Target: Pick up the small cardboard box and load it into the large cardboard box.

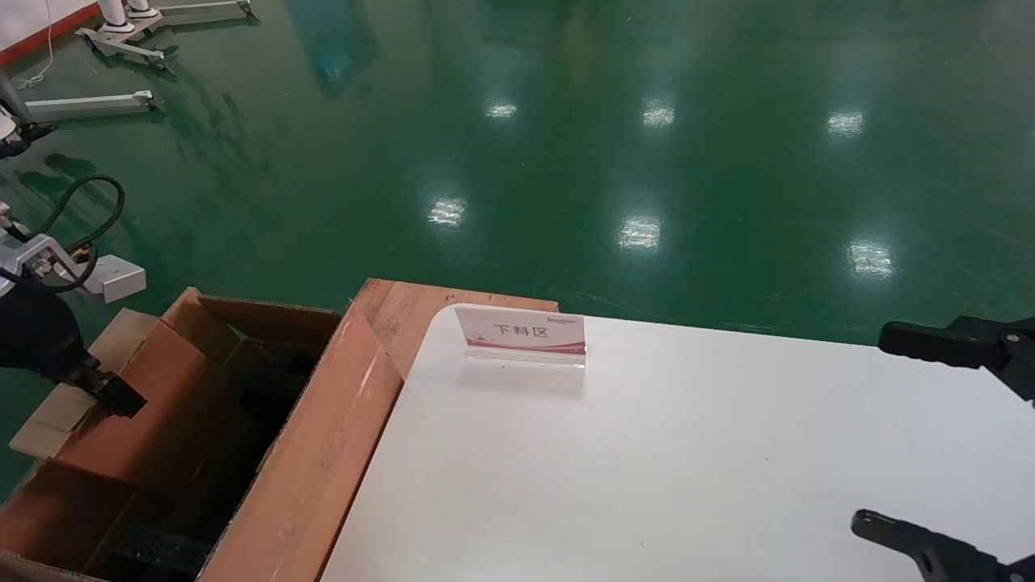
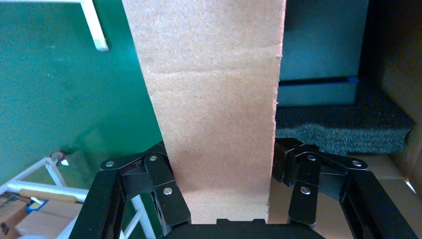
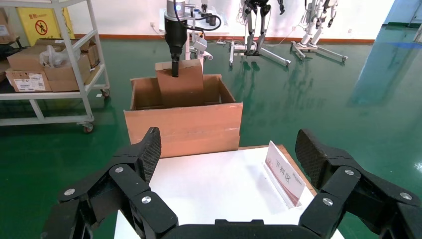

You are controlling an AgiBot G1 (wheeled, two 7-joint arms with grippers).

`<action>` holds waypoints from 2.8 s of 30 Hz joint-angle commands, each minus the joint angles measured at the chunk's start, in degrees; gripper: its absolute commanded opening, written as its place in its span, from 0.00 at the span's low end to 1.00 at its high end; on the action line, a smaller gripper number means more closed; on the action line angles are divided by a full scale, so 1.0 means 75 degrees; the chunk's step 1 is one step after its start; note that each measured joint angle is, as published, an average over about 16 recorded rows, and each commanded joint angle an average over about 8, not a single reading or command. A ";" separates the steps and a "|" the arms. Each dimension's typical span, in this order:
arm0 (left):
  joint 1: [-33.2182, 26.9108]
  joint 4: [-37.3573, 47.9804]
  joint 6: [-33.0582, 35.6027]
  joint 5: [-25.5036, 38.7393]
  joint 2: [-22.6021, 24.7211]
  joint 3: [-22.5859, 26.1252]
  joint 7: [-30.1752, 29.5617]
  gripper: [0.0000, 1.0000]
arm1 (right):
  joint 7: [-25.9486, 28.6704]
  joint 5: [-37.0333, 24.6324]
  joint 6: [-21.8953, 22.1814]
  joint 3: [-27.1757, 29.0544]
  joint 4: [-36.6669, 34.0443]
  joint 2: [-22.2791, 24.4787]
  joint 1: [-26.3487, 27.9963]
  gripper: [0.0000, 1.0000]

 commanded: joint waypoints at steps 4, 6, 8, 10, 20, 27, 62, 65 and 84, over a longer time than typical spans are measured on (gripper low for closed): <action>0.0002 0.0104 0.0208 0.0114 0.0084 0.0078 -0.0044 0.00 | -0.0001 0.0001 0.0001 -0.0002 0.0000 0.0001 0.0000 1.00; -0.0009 0.0144 0.0257 0.0151 0.0111 0.0103 -0.0064 0.00 | -0.0001 0.0002 0.0001 -0.0003 0.0000 0.0001 0.0001 1.00; -0.0015 0.0180 0.0271 0.0173 0.0125 0.0117 -0.0073 0.00 | -0.0002 0.0003 0.0002 -0.0004 0.0000 0.0002 0.0001 1.00; -0.0003 0.0211 0.0245 0.0182 0.0127 0.0121 -0.0076 0.00 | -0.0002 0.0003 0.0002 -0.0005 0.0000 0.0002 0.0001 1.00; 0.0378 0.0266 -0.0432 0.0019 0.0068 0.0003 -0.0069 0.00 | -0.0004 0.0006 0.0004 -0.0009 0.0000 0.0004 0.0002 1.00; 0.0694 0.0278 -0.0943 -0.0149 0.0063 -0.0115 -0.0142 0.00 | -0.0006 0.0008 0.0005 -0.0011 0.0000 0.0005 0.0003 1.00; 0.1377 0.0267 -0.1398 -0.0254 0.0051 -0.0188 -0.0393 1.00 | -0.0011 0.0016 0.0011 -0.0020 -0.0002 0.0009 0.0003 1.00; 0.1368 0.0267 -0.1388 -0.0245 0.0052 -0.0185 -0.0390 1.00 | -0.0010 0.0016 0.0011 -0.0020 -0.0002 0.0009 0.0003 1.00; 0.1340 0.0263 -0.1355 -0.0221 0.0062 -0.0174 -0.0376 1.00 | -0.0010 0.0015 0.0012 -0.0019 -0.0002 0.0008 0.0003 1.00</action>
